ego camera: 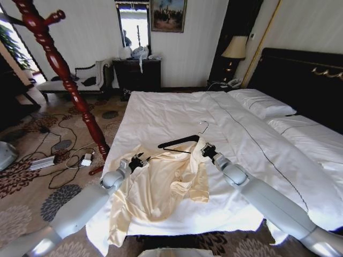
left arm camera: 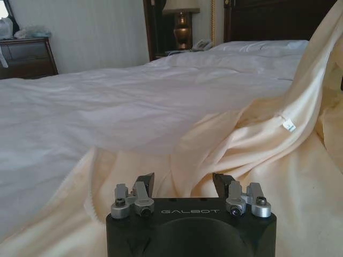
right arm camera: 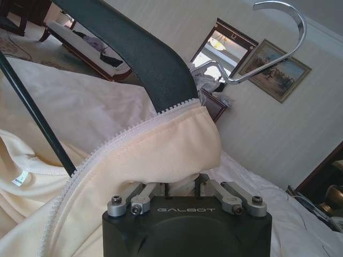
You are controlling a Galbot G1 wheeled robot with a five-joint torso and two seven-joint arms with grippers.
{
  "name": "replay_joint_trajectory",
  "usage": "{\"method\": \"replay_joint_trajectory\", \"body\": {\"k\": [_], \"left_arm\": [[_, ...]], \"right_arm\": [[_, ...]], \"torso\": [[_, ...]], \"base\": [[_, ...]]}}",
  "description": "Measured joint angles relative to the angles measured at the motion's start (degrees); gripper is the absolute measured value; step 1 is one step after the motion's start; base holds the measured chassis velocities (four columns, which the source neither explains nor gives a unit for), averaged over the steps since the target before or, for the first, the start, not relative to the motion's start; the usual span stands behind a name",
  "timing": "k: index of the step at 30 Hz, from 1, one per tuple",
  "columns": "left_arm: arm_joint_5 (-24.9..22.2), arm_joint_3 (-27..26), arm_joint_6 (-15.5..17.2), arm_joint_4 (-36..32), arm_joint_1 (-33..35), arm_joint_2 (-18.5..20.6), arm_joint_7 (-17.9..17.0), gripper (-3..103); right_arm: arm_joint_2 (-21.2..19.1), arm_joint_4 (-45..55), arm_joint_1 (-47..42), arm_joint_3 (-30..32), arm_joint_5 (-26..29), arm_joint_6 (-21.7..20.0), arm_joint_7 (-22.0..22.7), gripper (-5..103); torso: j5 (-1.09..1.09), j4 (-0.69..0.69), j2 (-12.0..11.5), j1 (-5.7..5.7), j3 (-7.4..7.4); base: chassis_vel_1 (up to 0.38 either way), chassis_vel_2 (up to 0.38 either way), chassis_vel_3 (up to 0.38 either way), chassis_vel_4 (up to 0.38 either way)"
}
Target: Pick up the clothes from the bed and hang them on the clothes hanger.
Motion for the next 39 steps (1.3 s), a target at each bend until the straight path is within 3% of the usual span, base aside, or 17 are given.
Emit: {"method": "replay_joint_trajectory", "body": {"k": [8, 10, 13, 16, 18, 20, 21, 24, 33, 39], "left_arm": [[0.6, -0.7, 0.7, 0.4, 1.4, 1.2, -0.1, 62], [1.2, -0.8, 0.6, 1.3, 1.1, 0.6, -0.2, 51], [1.3, -0.9, 0.2, 1.8, 0.9, 0.1, -0.3, 46], [1.3, -1.2, 0.0, 2.3, 0.8, -0.5, -0.4, 29], [1.3, -1.3, 0.0, 2.3, 0.8, -0.6, -0.4, 29], [1.0, -1.4, 0.0, 2.4, 0.8, -0.5, -0.4, 19], [1.0, -1.4, 0.0, 2.4, 0.8, -0.5, -0.4, 19], [0.8, -1.5, 0.1, 2.3, 0.9, -0.2, -0.4, 3], [-0.3, -2.4, -0.1, 0.5, 1.3, 0.9, -0.7, 1], [-5.0, -4.9, 1.0, -2.8, 1.8, 2.7, -1.5, 1]], "right_arm": [[0.0, -0.1, -0.2, 0.1, 0.0, 0.0, 0.0, 23], [0.1, 0.0, -0.1, -0.1, 0.0, 0.0, 0.0, 23], [0.1, 0.2, -0.1, -0.2, 0.0, 0.0, 0.0, 23], [-0.1, 0.5, -0.2, -0.1, 0.1, 0.0, 0.0, 23], [-0.2, 0.6, -0.3, -0.1, 0.1, 0.0, 0.0, 23], [-0.3, 0.7, -0.4, 0.0, 0.1, 0.0, 0.0, 23], [-0.3, 0.7, -0.4, 0.0, 0.1, 0.0, 0.0, 23], [-0.2, 0.9, -0.4, 0.0, 0.2, -0.1, 0.1, 23], [-0.2, 1.5, -0.8, 0.1, 0.1, -0.1, 0.2, 23], [-0.4, 1.7, -0.8, 0.1, -0.6, -0.1, 0.2, 23]], "torso": [[-0.01, 0.01, 0.0, 0.00, 0.00], [0.00, 0.01, 0.0, 0.00, 0.00], [0.00, 0.00, 0.0, 0.00, 0.00], [0.00, 0.00, 0.0, 0.00, 0.00], [0.00, 0.00, 0.0, 0.00, 0.00], [0.00, 0.00, 0.0, 0.00, 0.00], [0.00, 0.00, 0.0, 0.00, 0.00], [0.00, 0.00, 0.0, 0.00, 0.00], [0.00, 0.00, 0.0, 0.00, 0.00], [-0.01, 0.01, 0.0, 0.00, 0.00]], "base": [[0.000, 0.000, 0.000, 0.000], [0.000, 0.000, 0.000, 0.000], [0.000, 0.000, 0.000, 0.000], [0.000, 0.000, 0.000, 0.000], [0.000, 0.000, 0.000, 0.000], [0.000, 0.000, 0.000, 0.000], [0.000, 0.000, 0.000, 0.000], [0.000, 0.000, 0.000, 0.000], [0.000, 0.000, 0.000, 0.000], [0.000, 0.000, 0.000, 0.000]]}}
